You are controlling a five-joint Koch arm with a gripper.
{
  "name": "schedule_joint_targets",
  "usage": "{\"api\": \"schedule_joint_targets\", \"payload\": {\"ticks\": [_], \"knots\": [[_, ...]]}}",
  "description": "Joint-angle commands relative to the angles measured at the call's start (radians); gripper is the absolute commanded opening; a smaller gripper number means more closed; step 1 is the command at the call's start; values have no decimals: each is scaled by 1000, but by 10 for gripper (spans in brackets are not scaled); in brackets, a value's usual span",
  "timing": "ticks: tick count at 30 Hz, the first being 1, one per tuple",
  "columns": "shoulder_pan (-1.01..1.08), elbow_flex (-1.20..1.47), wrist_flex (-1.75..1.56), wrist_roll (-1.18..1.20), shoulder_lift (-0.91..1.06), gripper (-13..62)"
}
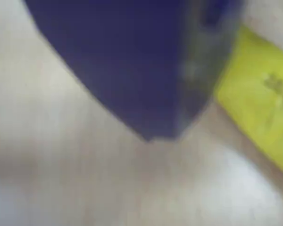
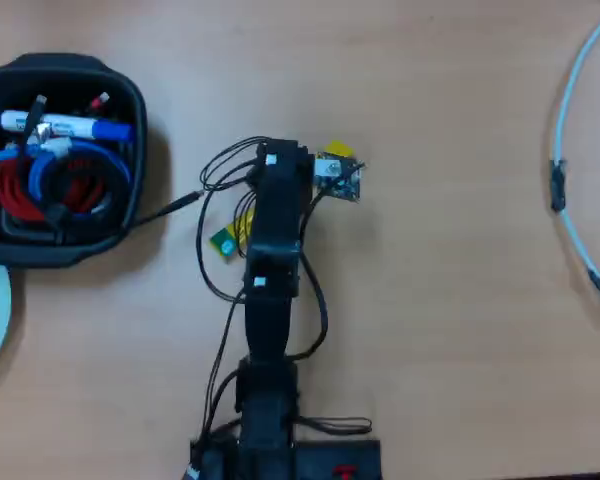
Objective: Pick up the yellow instant coffee stick, then put it in the black bowl
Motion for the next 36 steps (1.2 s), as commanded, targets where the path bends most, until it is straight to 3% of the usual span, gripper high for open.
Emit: {"api": "schedule_joint_targets", "payload": {"ticks": [1,4,9,16,19,31,36], "knots": [[0,-72,28,37,2,461],[-6,-72,28,67,-5,408],[-20,-72,28,130,-12,240],[-25,-66,28,190,-12,-96],[-26,-58,31,192,-12,-55],[-26,-66,132,199,0,-62],[-35,-71,175,319,11,-62]]}}
